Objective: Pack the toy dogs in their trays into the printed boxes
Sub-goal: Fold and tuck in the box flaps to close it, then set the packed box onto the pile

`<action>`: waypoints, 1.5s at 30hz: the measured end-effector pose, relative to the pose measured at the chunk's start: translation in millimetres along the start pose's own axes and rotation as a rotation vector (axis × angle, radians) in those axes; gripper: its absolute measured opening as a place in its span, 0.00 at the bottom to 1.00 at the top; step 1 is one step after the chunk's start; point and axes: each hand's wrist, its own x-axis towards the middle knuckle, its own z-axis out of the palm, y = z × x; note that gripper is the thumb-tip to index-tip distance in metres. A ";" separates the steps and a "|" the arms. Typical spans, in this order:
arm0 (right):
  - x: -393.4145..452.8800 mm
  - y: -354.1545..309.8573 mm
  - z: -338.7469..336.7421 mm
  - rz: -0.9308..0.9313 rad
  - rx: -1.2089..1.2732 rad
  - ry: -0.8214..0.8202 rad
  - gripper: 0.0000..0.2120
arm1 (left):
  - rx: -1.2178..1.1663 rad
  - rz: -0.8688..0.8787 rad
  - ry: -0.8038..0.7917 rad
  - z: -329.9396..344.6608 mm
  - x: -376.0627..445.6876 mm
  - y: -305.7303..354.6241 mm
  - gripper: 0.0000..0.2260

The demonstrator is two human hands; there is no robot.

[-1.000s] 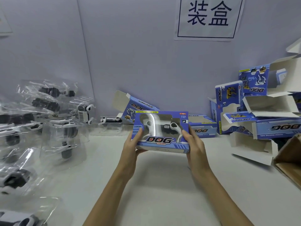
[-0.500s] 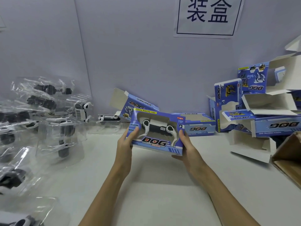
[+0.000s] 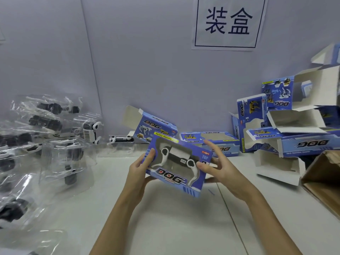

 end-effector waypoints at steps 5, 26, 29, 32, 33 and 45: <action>-3.7 -1.9 7.2 0.135 -0.065 0.007 0.25 | 0.002 -0.059 0.011 -1.1 0.3 -1.4 0.17; -43.4 -55.3 -62.4 -0.569 0.794 1.185 0.33 | 0.051 -0.007 0.104 2.4 4.5 -7.9 0.33; -36.0 -50.0 -94.3 -0.487 0.652 1.327 0.34 | 0.061 -0.033 0.096 5.5 2.5 -8.2 0.35; -21.7 -36.9 -106.2 -0.322 0.520 1.317 0.31 | 0.075 -0.049 0.111 5.6 2.3 -7.4 0.35; -15.2 -31.6 -105.5 -0.277 0.460 1.284 0.27 | 0.077 -0.052 0.117 5.7 2.4 -7.3 0.35; 97.2 34.1 11.8 -0.026 -1.149 0.307 0.31 | 0.121 -0.088 0.164 4.5 2.6 -12.6 0.31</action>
